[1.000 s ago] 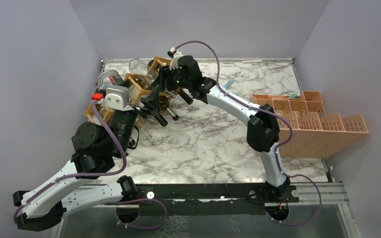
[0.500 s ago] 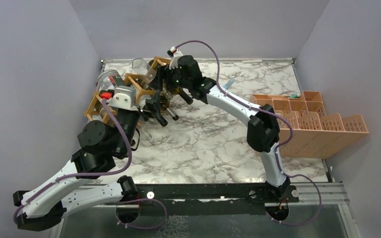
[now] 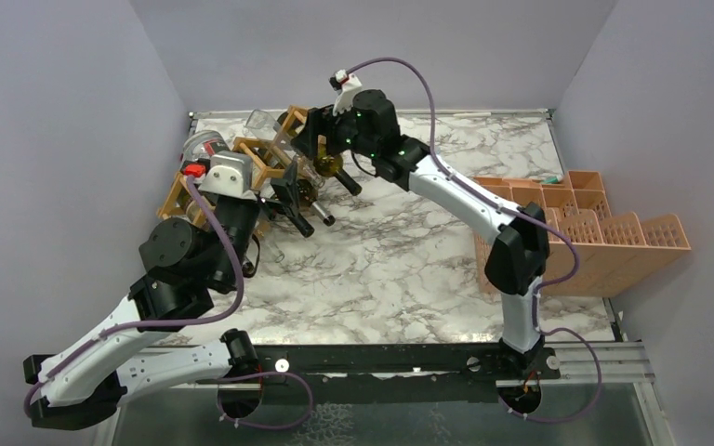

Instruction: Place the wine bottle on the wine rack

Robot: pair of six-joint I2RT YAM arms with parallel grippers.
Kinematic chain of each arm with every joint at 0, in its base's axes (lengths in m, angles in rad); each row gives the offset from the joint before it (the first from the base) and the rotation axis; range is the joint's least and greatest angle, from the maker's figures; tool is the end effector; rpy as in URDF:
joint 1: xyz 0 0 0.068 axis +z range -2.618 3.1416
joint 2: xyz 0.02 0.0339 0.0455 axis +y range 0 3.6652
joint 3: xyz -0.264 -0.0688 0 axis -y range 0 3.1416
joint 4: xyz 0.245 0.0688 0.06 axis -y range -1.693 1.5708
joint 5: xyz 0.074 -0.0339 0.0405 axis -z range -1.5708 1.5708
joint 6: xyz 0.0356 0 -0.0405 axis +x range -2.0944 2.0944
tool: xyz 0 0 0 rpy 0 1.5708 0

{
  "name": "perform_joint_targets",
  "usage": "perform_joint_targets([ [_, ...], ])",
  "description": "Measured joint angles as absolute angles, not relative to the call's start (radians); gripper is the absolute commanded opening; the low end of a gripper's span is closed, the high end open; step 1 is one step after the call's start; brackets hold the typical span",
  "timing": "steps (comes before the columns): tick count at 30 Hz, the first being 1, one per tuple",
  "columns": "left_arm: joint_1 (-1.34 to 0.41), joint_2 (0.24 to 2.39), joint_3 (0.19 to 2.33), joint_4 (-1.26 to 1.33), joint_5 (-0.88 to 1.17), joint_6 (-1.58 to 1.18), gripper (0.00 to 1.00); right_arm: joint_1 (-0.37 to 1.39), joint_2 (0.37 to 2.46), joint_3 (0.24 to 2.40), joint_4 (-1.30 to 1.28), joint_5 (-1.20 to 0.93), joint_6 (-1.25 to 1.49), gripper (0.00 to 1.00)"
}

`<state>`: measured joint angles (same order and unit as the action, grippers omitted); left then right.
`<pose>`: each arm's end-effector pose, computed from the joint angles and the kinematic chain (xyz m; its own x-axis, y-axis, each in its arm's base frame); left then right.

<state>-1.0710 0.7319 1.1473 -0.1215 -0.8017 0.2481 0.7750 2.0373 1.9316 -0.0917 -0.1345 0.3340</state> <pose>0.0790 -0.0914 0.4723 0.2035 -0.0164 -0.9789 0.2381 0.9707 0.0333 0.3509 0.3504 0.3617 -0.3905 0.0723 -0.9178 -0.6979 0.6269 0.3463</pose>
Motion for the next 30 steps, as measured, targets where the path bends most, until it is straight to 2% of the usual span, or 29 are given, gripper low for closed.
perform_joint_targets([
  [7,-1.071,0.733,1.238,-0.133,-0.802,0.27,0.99,0.792,1.821,1.728,-0.015,-0.192,0.312,0.78],
  [12,-1.071,0.729,1.296,-0.129,-0.801,0.271,0.99,0.912,1.794,1.648,0.031,-0.2,0.311,0.78],
  [19,-1.071,0.727,1.298,-0.136,-0.801,0.27,0.99,1.068,1.913,1.68,0.018,-0.159,0.313,0.78],
  [25,-1.071,0.726,1.293,-0.141,-0.801,0.27,0.99,1.085,2.068,1.79,-0.038,-0.104,0.325,0.74],
  [30,-1.071,0.725,1.287,-0.143,-0.801,0.272,0.99,1.083,2.141,1.875,-0.062,-0.09,0.34,0.68],
])
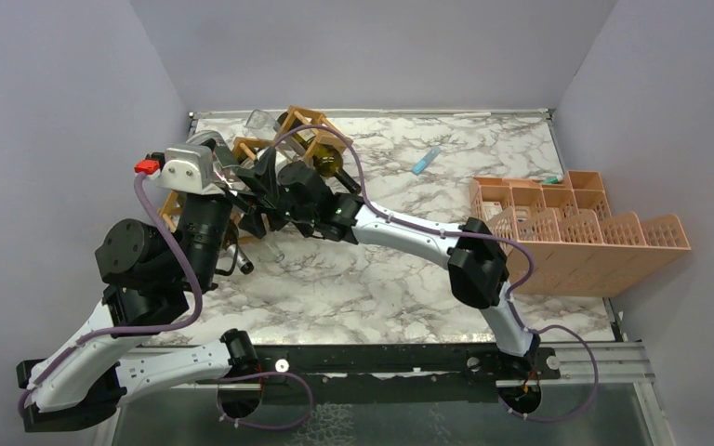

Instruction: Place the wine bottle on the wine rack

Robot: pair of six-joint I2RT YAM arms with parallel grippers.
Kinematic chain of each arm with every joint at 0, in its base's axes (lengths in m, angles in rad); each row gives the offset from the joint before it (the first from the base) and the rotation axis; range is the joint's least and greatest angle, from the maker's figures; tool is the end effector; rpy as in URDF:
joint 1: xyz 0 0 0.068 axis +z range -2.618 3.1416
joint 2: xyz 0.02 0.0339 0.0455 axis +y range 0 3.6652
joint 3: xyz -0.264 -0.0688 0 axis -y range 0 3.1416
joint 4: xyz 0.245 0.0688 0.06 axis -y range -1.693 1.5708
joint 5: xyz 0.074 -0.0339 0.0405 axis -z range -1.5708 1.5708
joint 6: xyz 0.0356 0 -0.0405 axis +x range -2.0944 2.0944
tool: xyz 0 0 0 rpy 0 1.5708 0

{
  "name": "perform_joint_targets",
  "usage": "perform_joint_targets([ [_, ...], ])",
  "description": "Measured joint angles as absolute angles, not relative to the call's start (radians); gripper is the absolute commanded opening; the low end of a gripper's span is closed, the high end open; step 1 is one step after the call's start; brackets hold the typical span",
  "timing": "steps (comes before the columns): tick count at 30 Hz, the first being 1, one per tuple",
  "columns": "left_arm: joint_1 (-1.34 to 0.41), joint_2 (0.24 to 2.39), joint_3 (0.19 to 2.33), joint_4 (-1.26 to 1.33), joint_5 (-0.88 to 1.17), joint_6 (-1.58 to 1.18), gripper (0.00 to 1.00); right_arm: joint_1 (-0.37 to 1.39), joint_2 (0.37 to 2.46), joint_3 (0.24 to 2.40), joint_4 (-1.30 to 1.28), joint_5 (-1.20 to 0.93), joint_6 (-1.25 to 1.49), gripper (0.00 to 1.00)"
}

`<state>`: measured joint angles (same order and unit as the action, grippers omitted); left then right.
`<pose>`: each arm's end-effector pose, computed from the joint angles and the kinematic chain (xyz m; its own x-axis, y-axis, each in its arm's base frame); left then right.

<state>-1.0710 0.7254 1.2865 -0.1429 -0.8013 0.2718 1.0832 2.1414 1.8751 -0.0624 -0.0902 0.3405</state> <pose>0.0647 -0.0652 0.5099 0.2670 -0.0992 -0.9586 0.2330 0.9718 -0.0357 0.2400 0.4594 0.2938 -0.4497 -0.1382 -0.8824 -0.8165 0.4641 0.3435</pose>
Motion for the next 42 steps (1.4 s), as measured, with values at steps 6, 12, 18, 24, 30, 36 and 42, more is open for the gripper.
perform_joint_targets([
  [6,-1.071,0.724,1.284,-0.148,-0.802,0.281,0.99,1.083,2.183,1.948,-0.073,-0.096,0.354,0.53],
  [12,-1.071,0.716,1.284,-0.152,-0.805,0.286,0.99,1.083,2.214,2.009,-0.112,-0.119,0.375,0.55],
  [18,-1.071,0.714,1.284,-0.161,-0.806,0.285,0.99,1.083,2.224,2.027,-0.167,-0.121,0.402,0.58],
  [24,-1.071,0.714,1.284,-0.164,-0.808,0.284,0.99,1.083,2.228,2.027,-0.179,-0.13,0.431,0.25],
  [30,-1.071,0.712,1.276,-0.166,-0.814,0.28,0.99,1.08,2.225,2.023,-0.181,-0.132,0.445,0.17],
  [36,-1.071,0.712,1.269,-0.167,-0.82,0.277,0.99,1.079,2.196,2.009,-0.191,-0.13,0.472,0.17],
  [42,-1.071,0.712,1.269,-0.167,-0.824,0.277,0.99,1.077,2.115,1.965,-0.219,-0.119,0.502,0.21],
])
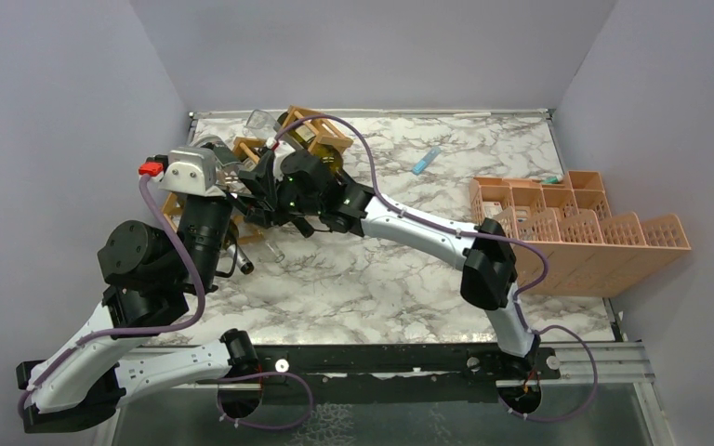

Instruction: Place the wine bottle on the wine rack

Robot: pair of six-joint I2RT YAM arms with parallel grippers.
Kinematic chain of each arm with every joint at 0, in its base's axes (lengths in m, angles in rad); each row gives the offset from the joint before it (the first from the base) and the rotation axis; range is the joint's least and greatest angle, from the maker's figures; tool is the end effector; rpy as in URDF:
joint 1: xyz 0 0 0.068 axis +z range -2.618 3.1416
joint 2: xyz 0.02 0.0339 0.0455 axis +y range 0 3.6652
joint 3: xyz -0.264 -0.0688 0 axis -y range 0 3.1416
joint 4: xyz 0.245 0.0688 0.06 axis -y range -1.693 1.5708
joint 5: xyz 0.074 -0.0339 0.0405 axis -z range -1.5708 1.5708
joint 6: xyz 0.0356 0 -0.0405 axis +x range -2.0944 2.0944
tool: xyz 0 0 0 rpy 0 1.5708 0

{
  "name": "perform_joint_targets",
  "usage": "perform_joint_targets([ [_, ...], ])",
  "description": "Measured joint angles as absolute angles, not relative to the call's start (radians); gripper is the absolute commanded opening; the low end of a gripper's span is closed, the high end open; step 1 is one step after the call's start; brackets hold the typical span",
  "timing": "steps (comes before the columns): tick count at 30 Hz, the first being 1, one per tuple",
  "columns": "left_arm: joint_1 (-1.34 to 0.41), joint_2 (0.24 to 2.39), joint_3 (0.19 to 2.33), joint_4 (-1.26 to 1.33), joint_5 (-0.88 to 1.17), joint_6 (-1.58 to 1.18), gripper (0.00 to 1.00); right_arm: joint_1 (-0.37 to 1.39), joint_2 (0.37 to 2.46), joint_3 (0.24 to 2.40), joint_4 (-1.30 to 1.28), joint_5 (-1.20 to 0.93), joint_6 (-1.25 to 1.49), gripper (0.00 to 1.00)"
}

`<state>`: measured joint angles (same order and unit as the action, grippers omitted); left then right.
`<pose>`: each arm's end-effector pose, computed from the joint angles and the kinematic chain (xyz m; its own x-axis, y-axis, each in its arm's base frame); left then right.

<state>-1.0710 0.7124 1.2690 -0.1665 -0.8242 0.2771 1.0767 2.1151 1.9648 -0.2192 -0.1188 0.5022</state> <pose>0.0648 -0.0641 0.5038 0.2494 -0.0690 -0.9660 0.2105 0.9775 -0.0155 0.2381 0.4509 0.3225 -0.5962 -0.0989 -0.7968 -0.7298 0.4805 0.4864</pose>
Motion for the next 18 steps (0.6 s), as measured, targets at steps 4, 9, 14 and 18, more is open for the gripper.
perform_joint_targets([
  [4,-1.071,0.713,1.267,-0.167,-0.825,0.277,0.99,1.077,2.084,1.931,-0.226,-0.12,0.513,0.32],
  [9,-1.071,0.713,1.264,-0.167,-0.826,0.277,0.99,1.077,2.081,1.913,-0.205,-0.127,0.521,0.56],
  [14,-1.071,0.713,1.262,-0.167,-0.828,0.277,0.99,1.079,2.078,1.86,-0.182,-0.143,0.523,0.72],
  [18,-1.071,0.713,1.262,-0.169,-0.831,0.27,0.99,1.079,2.049,1.777,-0.162,-0.142,0.518,0.8],
])
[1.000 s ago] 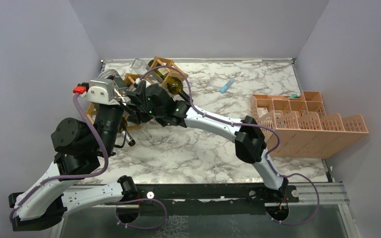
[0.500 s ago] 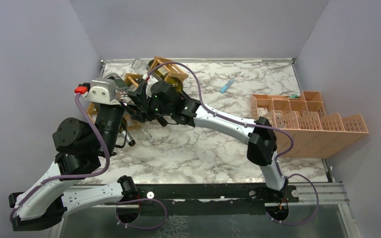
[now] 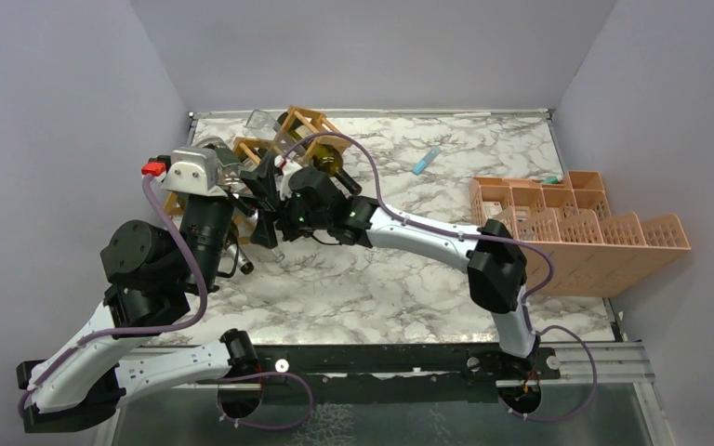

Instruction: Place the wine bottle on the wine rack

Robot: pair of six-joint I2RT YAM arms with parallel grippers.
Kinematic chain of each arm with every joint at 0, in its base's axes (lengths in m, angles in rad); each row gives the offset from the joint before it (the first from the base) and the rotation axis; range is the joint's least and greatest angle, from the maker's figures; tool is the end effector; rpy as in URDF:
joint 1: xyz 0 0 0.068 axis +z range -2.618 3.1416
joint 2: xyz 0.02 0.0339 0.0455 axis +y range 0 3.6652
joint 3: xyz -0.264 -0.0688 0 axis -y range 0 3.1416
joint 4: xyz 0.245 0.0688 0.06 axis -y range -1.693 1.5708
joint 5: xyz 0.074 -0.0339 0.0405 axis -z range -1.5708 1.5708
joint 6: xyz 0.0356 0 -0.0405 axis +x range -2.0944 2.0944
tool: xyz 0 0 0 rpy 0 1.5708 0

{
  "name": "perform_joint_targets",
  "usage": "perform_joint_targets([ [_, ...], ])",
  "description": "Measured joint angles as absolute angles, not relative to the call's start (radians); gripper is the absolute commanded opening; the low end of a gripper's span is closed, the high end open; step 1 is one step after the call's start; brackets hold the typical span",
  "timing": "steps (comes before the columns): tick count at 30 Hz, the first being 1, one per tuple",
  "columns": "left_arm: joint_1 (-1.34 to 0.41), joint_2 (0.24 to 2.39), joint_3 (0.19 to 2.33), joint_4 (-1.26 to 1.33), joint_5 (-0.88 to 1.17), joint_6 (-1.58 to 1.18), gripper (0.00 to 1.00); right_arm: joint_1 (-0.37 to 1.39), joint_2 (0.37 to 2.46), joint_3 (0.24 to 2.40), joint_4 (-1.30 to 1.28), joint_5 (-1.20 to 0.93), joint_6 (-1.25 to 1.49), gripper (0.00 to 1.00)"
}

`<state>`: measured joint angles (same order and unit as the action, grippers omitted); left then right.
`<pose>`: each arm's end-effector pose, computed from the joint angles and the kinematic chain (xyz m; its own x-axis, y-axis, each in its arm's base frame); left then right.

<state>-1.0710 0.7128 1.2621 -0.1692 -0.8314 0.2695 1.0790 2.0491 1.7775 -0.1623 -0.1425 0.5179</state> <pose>0.0657 -0.0654 0.5016 0.2413 -0.0676 -0.9681 0.2058 0.9785 -0.0170 0.2282 0.4367 0.2940 -0.6346 -0.1468 -0.7588 -0.7127 0.4909 0.5011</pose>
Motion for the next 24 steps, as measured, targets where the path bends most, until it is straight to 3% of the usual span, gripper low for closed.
perform_joint_targets([
  [14,-1.071,0.684,1.28,-0.316,-0.827,0.141,0.98,1.079,1.619,1.406,-0.08,-0.101,0.448,0.87],
  [24,-1.071,0.485,1.114,-0.465,-0.778,0.008,0.99,1.079,1.281,1.123,-0.342,0.321,0.449,0.89],
])
